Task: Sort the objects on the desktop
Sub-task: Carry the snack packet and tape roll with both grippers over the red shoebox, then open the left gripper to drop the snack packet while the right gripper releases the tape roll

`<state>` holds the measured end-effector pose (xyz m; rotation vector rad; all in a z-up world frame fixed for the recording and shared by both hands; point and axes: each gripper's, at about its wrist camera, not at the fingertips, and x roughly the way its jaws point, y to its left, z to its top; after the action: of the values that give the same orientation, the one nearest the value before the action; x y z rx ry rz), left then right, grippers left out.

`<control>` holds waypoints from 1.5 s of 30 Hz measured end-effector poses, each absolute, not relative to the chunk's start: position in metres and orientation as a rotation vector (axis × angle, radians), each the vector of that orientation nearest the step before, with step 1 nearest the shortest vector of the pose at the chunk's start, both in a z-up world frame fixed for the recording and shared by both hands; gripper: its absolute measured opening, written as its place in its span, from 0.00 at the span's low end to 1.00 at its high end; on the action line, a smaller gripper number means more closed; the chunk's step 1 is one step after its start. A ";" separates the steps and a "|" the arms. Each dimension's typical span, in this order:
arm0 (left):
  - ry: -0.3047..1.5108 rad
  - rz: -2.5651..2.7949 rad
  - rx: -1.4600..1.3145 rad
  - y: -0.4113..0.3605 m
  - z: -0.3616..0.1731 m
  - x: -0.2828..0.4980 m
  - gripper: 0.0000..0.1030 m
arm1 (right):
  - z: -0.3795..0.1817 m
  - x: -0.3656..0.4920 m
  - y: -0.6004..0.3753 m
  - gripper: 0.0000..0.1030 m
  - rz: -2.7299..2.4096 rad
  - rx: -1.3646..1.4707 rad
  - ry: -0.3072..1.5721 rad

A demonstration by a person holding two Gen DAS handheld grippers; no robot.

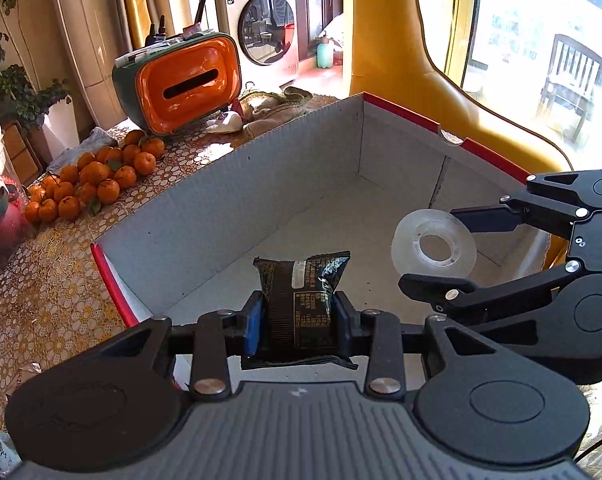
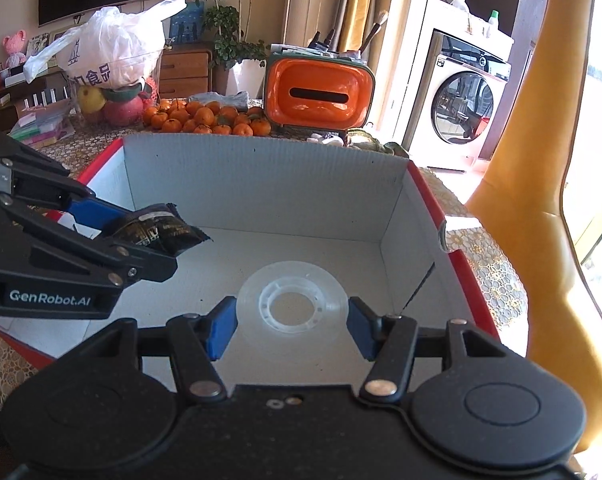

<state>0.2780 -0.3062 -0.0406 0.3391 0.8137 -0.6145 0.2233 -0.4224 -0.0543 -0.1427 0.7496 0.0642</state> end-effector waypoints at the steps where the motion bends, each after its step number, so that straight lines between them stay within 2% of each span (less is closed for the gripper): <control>1: 0.825 -0.619 0.342 -0.309 -0.042 0.281 0.34 | -0.056 0.226 -0.424 0.56 0.067 -0.143 0.758; 28: 1.102 -0.640 0.586 -0.354 -0.083 0.322 0.34 | -0.080 0.283 -0.430 0.56 0.207 -0.222 1.131; 35: 1.132 -0.629 0.618 -0.359 -0.088 0.321 0.34 | -0.084 0.285 -0.432 0.57 0.207 -0.220 1.150; 37: 1.137 -0.617 0.617 -0.359 -0.088 0.321 0.37 | -0.084 0.284 -0.430 0.58 0.207 -0.220 1.152; 39: 1.135 -0.597 0.609 -0.358 -0.087 0.322 0.45 | -0.085 0.282 -0.430 0.59 0.205 -0.224 1.150; 45: 1.099 -0.594 0.551 -0.352 -0.074 0.321 0.47 | -0.085 0.277 -0.432 0.61 0.196 -0.217 1.131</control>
<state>0.3209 -0.3519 -0.0740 0.5507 1.0987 -0.5940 0.2773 -0.4322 -0.0849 -0.2171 1.1314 0.1959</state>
